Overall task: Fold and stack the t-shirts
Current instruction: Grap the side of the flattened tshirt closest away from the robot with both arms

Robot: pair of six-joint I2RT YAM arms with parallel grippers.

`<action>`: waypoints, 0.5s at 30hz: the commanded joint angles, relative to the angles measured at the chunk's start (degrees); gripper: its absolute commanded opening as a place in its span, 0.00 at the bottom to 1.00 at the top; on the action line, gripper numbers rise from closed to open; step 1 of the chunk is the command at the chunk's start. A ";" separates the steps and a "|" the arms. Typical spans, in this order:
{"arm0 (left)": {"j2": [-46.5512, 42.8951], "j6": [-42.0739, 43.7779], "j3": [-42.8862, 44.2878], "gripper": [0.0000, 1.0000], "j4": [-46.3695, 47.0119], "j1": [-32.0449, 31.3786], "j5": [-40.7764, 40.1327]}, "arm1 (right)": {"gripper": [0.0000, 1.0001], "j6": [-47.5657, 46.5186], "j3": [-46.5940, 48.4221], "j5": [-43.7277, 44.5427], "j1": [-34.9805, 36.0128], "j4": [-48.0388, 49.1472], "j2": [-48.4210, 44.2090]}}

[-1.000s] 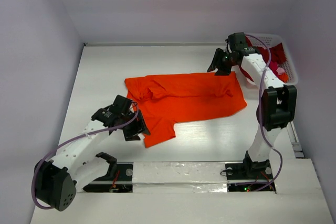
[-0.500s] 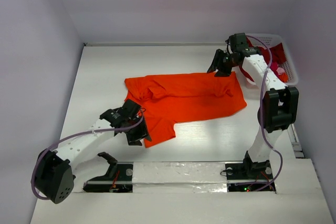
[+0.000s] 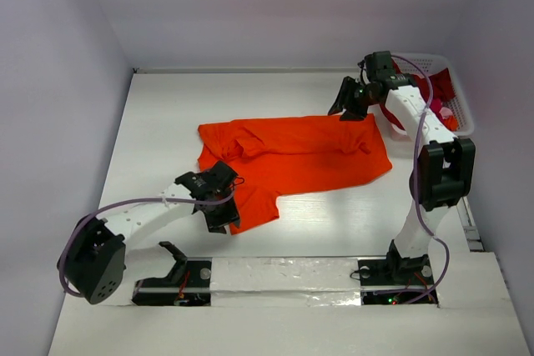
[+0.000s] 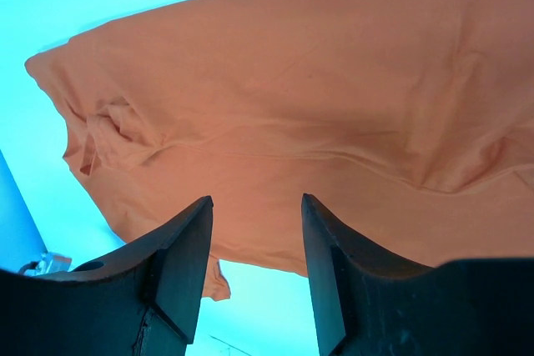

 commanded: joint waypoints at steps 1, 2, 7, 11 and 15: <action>0.12 -2.29 1.10 0.39 0.00 -0.20 -4.10 | 0.52 0.41 2.43 -1.35 -0.34 0.10 -0.70; 0.65 -2.47 1.45 0.39 0.00 -0.20 -4.37 | 0.52 0.41 2.43 -1.35 -0.34 0.10 -0.70; 2.06 -3.08 2.16 0.38 -0.18 -0.72 -6.04 | 0.52 0.41 2.43 -1.96 -0.34 0.37 -0.53; 3.20 -3.44 2.16 0.35 0.53 -1.33 -5.95 | 0.52 0.50 2.60 -2.40 -0.34 0.37 -0.09; 4.34 -3.88 1.28 0.33 2.02 -1.86 -5.16 | 0.51 0.50 2.78 -2.66 -0.34 0.37 0.26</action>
